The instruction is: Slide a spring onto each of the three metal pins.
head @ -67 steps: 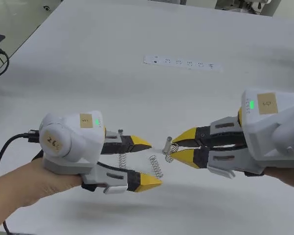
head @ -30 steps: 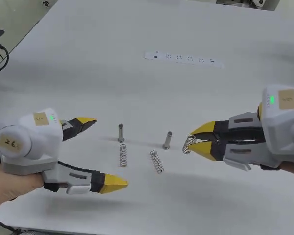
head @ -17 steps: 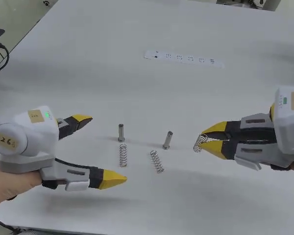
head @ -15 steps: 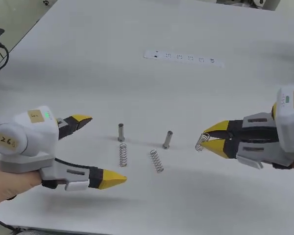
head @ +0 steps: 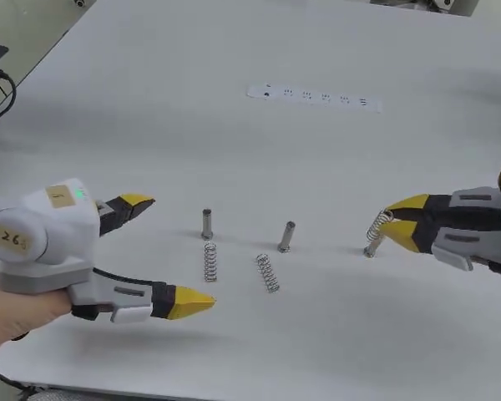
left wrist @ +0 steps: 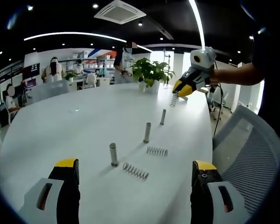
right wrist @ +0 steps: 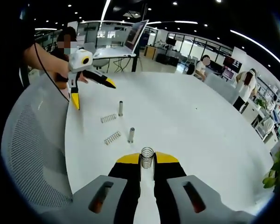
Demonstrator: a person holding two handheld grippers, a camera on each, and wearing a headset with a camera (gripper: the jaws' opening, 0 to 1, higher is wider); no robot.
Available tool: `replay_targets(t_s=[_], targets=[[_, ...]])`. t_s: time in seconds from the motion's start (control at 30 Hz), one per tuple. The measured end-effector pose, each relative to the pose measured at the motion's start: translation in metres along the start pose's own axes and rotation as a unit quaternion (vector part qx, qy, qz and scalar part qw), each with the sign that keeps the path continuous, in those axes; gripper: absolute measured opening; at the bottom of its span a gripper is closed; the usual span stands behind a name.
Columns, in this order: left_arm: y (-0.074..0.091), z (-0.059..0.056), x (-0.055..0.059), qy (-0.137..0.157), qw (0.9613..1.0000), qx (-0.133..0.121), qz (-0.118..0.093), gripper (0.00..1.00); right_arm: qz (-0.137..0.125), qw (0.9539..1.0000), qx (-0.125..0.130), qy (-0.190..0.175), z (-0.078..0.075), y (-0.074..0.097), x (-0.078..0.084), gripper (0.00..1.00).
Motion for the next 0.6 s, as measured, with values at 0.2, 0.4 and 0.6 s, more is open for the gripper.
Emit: replay_targets(t_s=[0.2, 0.4, 0.6], targets=[[0.001, 0.002, 0.001, 0.005, 1.0, -0.001, -0.003, 0.98, 0.0, 0.9988, 0.035, -0.035, -0.018, 0.002, 0.01, 0.06], [0.002, 0.004, 0.002, 0.012, 0.9999, -0.005, -0.002, 0.98, 0.005, 0.9981, 0.036, -0.051, -0.023, -0.002, 0.013, 0.06], [0.002, 0.0, 0.002, 0.01, 0.9999, -0.001, -0.001, 0.98, 0.01, 0.997, 0.033, -0.069, -0.026, -0.009, 0.015, 0.06]])
Point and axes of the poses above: the centre of the closed fingertips' face, and the gripper's own axes: y roughly backward along the fingers, z roughly to its left, x roughly out of its underside, the point moved 5 cm from there along y, roughly backward along the fingers, and after that the axes turned 8 degrees about z, right-handed, at the moved point
